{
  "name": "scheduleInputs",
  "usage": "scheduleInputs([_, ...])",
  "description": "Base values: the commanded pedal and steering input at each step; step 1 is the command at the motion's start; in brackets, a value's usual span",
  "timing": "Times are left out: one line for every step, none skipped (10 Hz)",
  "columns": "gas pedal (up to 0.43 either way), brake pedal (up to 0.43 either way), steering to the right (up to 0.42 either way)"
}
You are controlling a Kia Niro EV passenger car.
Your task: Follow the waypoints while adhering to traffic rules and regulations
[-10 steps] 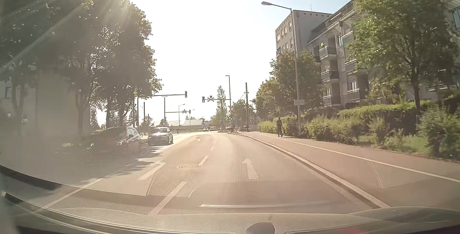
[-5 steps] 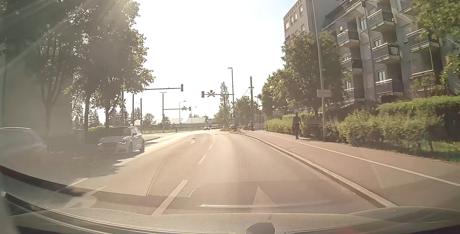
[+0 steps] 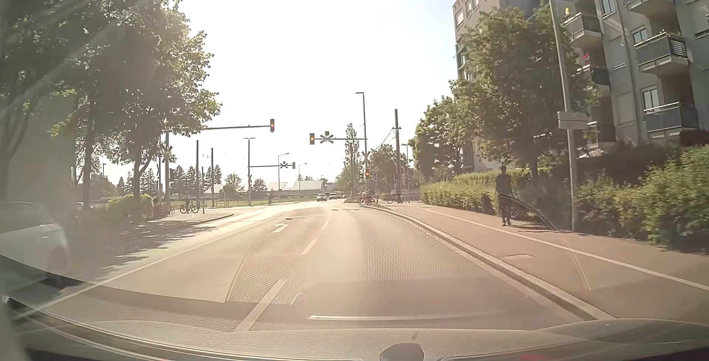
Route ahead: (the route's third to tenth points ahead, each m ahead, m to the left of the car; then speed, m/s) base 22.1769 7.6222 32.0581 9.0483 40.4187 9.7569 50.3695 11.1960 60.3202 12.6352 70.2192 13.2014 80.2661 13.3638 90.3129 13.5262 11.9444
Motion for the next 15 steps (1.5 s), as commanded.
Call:
scheduleInputs([0.000, 0.000, -0.018])
scheduleInputs([0.000, 0.000, -0.018])
scheduleInputs([0.000, 0.000, -0.017])
scheduleInputs([0.000, 0.012, -0.017])
scheduleInputs([0.000, 0.110, -0.013])
scheduleInputs([0.000, 0.152, -0.012])
scheduleInputs([0.000, 0.232, -0.012])
scheduleInputs([0.000, 0.262, -0.012])
scheduleInputs([0.000, 0.305, -0.013])
scheduleInputs([0.000, 0.329, -0.013])
scheduleInputs([0.000, 0.329, -0.015])
scheduleInputs([0.000, 0.335, -0.018])
scheduleInputs([0.000, 0.348, -0.019])
scheduleInputs([0.000, 0.360, -0.020])
scheduleInputs([0.000, 0.366, -0.020])
